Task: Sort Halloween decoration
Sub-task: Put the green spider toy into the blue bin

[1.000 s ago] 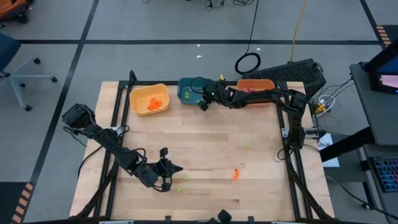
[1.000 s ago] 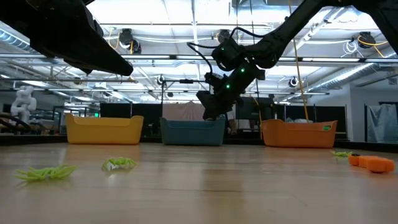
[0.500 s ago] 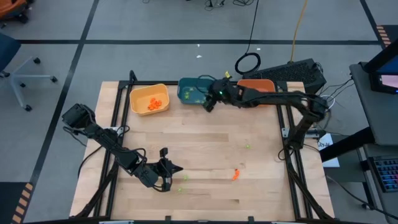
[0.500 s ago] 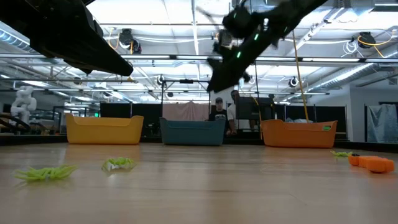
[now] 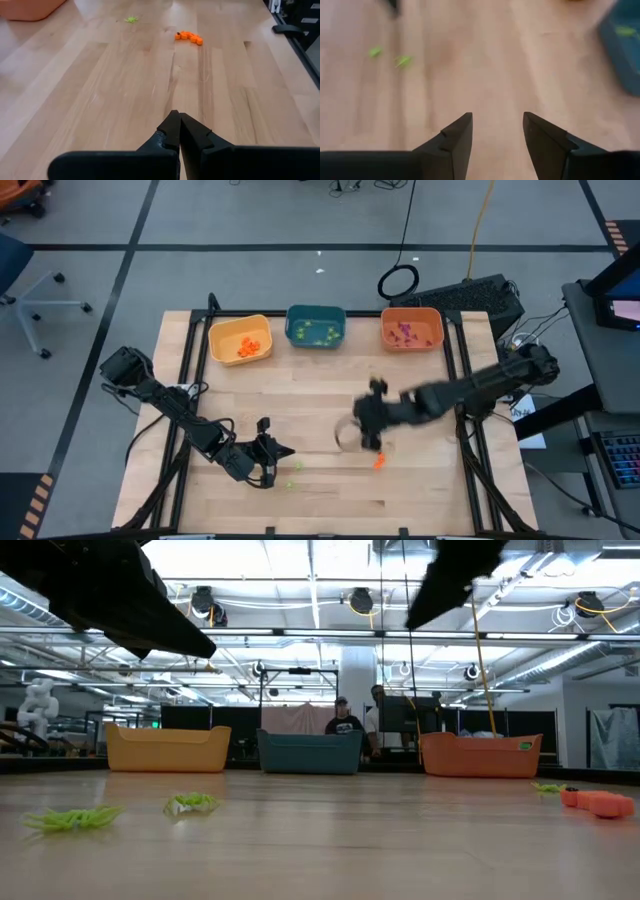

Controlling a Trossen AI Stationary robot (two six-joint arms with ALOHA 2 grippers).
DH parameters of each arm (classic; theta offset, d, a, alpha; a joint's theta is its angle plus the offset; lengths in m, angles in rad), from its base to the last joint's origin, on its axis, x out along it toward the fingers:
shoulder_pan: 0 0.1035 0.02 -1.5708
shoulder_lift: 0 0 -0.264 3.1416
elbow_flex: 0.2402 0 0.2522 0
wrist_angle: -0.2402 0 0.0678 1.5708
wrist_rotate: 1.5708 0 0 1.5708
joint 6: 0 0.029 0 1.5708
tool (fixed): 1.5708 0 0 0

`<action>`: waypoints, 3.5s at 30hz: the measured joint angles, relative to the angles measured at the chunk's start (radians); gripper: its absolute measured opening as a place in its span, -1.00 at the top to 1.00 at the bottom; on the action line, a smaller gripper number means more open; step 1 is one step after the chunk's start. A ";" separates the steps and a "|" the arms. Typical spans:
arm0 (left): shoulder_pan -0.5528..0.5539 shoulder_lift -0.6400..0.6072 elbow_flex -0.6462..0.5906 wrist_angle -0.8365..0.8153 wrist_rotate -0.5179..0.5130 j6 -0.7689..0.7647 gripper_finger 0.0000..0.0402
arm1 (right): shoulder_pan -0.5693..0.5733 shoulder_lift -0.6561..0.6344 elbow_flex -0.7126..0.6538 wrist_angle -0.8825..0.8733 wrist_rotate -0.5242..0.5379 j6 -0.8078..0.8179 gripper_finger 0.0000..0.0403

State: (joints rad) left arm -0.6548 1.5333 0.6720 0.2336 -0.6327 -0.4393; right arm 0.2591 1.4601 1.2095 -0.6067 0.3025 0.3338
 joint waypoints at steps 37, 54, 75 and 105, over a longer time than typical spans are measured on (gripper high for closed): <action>-0.277 0.318 0.385 -0.257 0.110 0.026 0.81 | 0.627 0.184 -0.296 0.596 0.431 0.361 0.21; -0.221 0.374 0.388 -0.485 0.026 0.026 0.29 | 0.627 0.303 -0.296 0.857 0.434 0.272 0.21; -0.185 0.387 0.386 -0.542 0.060 -0.052 0.29 | 0.624 0.302 -0.295 0.932 0.435 0.204 0.21; -0.176 0.431 0.433 -0.451 0.017 -0.002 0.29 | 0.624 0.302 -0.295 0.932 0.464 0.203 0.21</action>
State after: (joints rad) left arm -0.8307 1.9644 1.1049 -0.2177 -0.6159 -0.4413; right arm 0.8833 1.7622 0.9142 0.3252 0.7665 0.5369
